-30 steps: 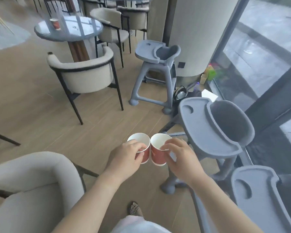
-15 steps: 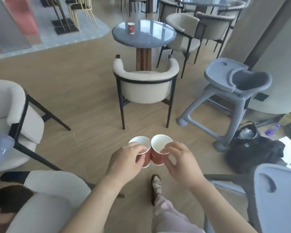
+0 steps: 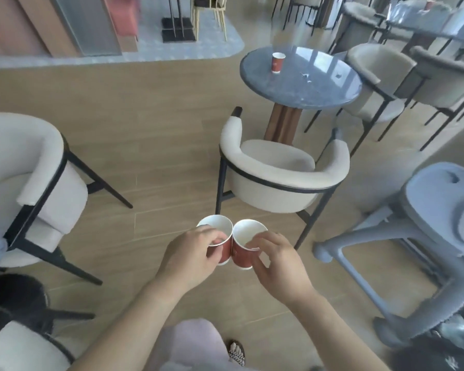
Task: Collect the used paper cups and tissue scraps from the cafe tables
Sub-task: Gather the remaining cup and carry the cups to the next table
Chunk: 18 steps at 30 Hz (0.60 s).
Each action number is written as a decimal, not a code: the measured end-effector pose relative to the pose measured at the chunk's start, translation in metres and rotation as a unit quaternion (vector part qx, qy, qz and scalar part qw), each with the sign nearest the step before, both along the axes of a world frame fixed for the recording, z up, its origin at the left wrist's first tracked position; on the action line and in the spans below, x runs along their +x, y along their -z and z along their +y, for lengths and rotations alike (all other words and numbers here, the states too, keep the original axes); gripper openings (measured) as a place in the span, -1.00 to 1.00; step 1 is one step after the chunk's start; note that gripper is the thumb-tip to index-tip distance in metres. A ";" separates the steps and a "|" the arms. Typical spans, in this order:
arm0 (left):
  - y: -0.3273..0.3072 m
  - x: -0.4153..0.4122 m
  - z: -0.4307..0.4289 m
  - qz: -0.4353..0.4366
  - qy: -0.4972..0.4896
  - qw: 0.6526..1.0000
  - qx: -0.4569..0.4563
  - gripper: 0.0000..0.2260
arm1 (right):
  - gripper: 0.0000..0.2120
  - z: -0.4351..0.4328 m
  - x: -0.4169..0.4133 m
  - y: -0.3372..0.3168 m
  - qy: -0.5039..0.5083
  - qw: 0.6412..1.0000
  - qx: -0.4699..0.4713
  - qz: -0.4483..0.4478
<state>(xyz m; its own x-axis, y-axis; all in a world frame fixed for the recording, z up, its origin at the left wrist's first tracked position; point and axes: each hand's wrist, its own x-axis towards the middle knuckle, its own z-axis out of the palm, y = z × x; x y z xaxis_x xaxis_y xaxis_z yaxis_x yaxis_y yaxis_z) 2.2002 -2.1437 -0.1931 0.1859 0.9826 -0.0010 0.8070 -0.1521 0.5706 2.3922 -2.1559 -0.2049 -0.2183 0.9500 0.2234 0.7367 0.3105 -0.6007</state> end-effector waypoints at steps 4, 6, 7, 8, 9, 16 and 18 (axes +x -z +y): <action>0.000 -0.016 0.062 -0.005 -0.034 0.999 0.006 -0.84 | -0.86 0.071 -0.018 -0.002 -0.031 1.000 0.002 0.000; 0.003 -0.028 0.096 -0.012 -0.049 0.999 0.011 -0.84 | -0.85 0.111 -0.029 -0.001 -0.039 0.999 0.005 -0.003; 0.005 -0.035 0.114 -0.016 -0.056 0.998 0.011 -0.84 | -0.85 0.131 -0.036 0.000 -0.046 0.999 0.006 -0.005; 0.007 -0.042 0.132 -0.020 -0.062 0.998 0.009 -0.84 | -0.84 0.153 -0.042 0.001 -0.053 0.999 0.007 -0.006; 0.010 -0.051 0.152 -0.023 -0.066 0.998 0.007 -0.85 | -0.84 0.175 -0.050 0.003 -0.059 0.998 0.008 -0.005; 0.005 -0.132 0.311 0.002 -0.058 0.998 0.008 -0.86 | -0.85 0.342 -0.133 0.009 -0.066 0.998 0.016 0.003; -0.002 -0.157 0.355 0.007 -0.061 0.998 0.012 -0.86 | -0.85 0.385 -0.156 0.005 -0.075 0.997 0.014 0.016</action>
<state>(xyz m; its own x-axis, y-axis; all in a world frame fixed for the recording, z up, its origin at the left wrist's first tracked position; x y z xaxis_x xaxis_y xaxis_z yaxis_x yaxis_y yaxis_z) 2.0434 -1.7891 -0.1912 0.0644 0.9977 0.0217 0.8278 -0.0655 0.5572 2.2360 -1.7712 -0.2097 -0.3497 0.9006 0.2579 0.6610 0.4323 -0.6134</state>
